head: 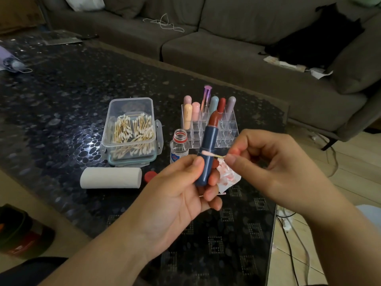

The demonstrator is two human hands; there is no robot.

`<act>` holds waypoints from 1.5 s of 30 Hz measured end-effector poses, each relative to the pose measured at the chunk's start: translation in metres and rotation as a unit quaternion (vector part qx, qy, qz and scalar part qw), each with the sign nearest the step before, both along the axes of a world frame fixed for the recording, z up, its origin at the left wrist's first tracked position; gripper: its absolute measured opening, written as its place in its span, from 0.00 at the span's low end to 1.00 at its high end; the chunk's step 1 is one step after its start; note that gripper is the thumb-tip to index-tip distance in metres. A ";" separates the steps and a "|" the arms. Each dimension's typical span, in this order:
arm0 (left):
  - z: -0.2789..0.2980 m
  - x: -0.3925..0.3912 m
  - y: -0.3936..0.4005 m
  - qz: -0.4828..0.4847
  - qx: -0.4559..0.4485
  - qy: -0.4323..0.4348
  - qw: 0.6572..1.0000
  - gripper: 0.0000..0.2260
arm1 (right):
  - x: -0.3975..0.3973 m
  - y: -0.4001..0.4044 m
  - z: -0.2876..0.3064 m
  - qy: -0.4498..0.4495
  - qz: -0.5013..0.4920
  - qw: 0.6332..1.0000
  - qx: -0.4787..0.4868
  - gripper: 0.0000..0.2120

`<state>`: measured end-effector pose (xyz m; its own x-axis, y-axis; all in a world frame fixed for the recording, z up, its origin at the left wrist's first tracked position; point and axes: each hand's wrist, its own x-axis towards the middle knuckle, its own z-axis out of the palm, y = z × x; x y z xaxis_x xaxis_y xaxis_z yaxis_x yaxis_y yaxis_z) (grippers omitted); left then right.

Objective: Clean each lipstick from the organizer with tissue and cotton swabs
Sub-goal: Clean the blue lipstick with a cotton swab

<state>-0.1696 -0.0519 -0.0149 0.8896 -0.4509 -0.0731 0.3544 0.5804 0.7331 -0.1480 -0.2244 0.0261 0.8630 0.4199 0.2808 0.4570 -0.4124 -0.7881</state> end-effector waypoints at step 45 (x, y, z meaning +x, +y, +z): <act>-0.004 0.003 -0.008 0.196 0.212 -0.081 0.954 0.12 | -0.004 0.001 0.000 -0.036 -0.070 0.995 -0.055 0.05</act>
